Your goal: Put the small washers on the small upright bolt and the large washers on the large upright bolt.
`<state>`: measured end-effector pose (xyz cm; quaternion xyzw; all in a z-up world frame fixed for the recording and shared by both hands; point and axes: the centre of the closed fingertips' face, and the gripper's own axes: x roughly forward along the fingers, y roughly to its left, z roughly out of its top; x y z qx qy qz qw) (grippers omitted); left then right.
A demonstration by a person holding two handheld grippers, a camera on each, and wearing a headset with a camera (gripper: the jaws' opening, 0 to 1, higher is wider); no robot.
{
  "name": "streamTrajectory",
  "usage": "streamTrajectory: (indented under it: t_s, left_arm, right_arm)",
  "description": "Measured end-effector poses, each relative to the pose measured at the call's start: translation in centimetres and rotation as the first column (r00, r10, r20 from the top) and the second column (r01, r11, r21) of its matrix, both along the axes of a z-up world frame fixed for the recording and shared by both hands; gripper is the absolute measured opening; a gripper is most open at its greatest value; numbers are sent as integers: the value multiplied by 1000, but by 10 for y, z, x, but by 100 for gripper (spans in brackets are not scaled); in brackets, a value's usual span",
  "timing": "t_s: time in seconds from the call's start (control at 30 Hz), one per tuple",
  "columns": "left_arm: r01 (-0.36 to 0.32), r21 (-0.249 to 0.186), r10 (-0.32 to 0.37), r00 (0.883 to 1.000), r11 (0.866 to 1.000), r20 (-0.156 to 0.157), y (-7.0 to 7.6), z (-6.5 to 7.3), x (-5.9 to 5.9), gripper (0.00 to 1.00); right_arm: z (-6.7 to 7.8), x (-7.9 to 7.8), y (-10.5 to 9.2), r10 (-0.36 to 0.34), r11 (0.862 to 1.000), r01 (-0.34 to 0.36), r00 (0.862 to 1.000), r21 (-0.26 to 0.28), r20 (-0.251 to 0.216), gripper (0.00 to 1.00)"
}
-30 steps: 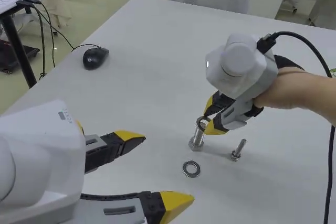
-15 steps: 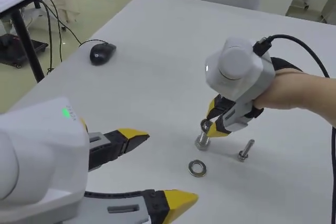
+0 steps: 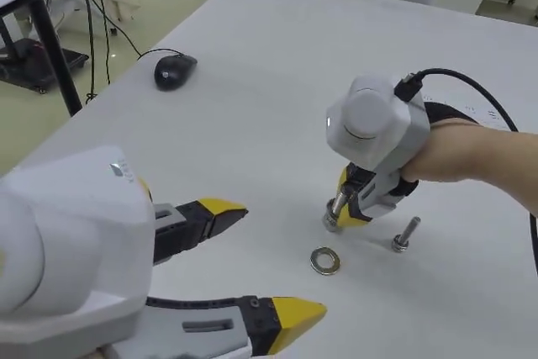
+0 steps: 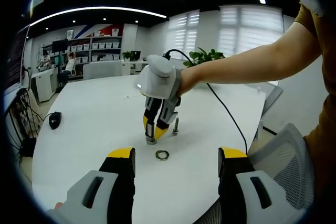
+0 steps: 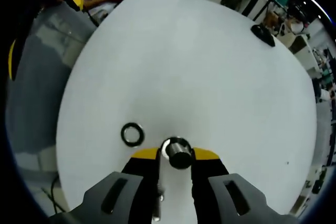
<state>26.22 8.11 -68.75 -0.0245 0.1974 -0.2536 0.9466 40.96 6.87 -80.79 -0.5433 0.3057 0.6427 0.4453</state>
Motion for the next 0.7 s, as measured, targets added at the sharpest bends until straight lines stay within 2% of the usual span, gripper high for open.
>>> streamTrajectory:
  t_s: [0.13, 0.33, 0.47, 0.57, 0.7]
  left_arm:
    - [-2, 1, 2, 1000, 1000, -5, 1, -2, 0, 63]
    - [-7, -6, 7, 1000, 1000, -6, 1, -3, 1, 63]
    - [-4, -4, 4, 1000, 1000, -10, 0, -5, 1, 63]
    - [-2, -3, 2, 1000, 1000, -10, 0, -4, 1, 63]
    - [-1, 3, 1, 1000, 1000, -9, 0, -4, 1, 63]
  right_arm:
    - [-10, 1, 0, -2, 1000, 2, 1000, -4, -5, 23]
    - [-10, 0, -4, -6, 1000, 6, 1000, -13, -19, 24]
    - [-12, 1, -3, -12, 1000, 12, 1000, 2, -28, 25]
    - [-10, 0, -6, -26, 1000, 26, 999, 14, -39, 27]
    - [-3, 1, -12, -35, 999, 36, 999, 22, -21, 27]
